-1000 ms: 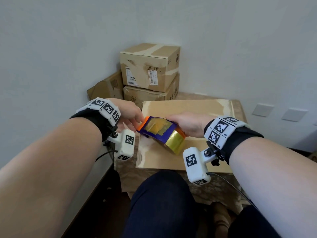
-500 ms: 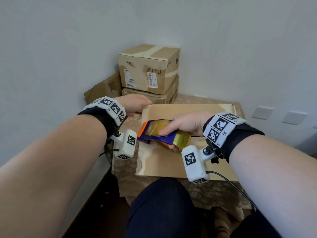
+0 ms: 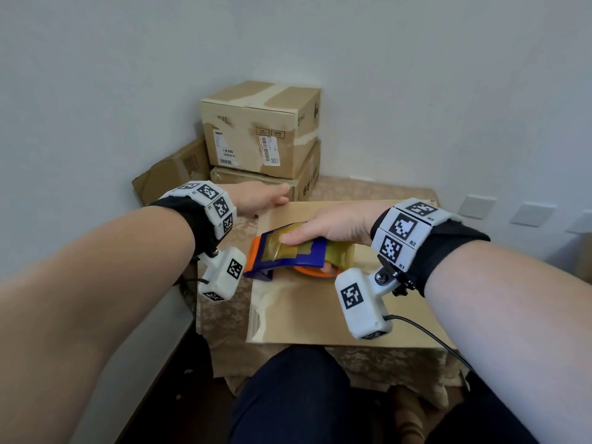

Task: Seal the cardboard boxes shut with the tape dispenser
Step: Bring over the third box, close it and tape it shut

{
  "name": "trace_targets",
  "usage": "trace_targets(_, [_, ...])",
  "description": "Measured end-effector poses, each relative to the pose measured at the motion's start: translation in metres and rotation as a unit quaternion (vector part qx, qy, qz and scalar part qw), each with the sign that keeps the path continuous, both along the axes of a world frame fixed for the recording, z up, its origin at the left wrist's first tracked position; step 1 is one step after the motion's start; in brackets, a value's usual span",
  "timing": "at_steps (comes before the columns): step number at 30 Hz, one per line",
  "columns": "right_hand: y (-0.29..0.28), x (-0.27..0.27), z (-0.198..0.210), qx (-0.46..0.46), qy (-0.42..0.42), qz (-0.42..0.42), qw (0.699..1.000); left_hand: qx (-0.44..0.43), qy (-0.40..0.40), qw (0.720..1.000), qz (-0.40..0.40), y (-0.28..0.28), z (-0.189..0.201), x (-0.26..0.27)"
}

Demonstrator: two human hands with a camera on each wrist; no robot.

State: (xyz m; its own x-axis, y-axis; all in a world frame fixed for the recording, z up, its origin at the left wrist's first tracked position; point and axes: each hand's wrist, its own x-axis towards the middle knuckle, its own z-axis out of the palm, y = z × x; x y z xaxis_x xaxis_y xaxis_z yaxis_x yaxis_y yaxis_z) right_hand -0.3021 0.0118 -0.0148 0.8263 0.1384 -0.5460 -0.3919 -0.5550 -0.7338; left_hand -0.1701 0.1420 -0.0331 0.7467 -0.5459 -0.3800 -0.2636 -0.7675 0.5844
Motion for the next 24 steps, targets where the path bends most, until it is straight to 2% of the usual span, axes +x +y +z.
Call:
trace_targets(4, [0.007, 0.005, 0.008, 0.025, 0.008, 0.012, 1.0, -0.023, -0.001, 1.0, 0.004, 0.005, -0.003, 0.007])
trace_targets(12, [0.007, 0.018, 0.018, -0.053, -0.015, 0.044, 0.997, -0.034, 0.035, 0.999, 0.01, 0.016, -0.008, 0.012])
trace_targets(18, [0.013, 0.026, 0.027, -0.134, -0.121, 0.074, 0.981, -0.041, 0.042, 0.998, 0.024, 0.012, -0.006, 0.011])
trace_targets(21, [0.006, 0.026, 0.024, -0.15, -0.128, 0.059, 0.979, -0.019, 0.024, 1.0, 0.006, 0.006, -0.004, 0.01])
trace_targets(24, [-0.002, 0.021, 0.015, -0.168, -0.137, 0.056, 0.975, 0.048, -0.029, 0.998, -0.035, 0.0, -0.002, 0.009])
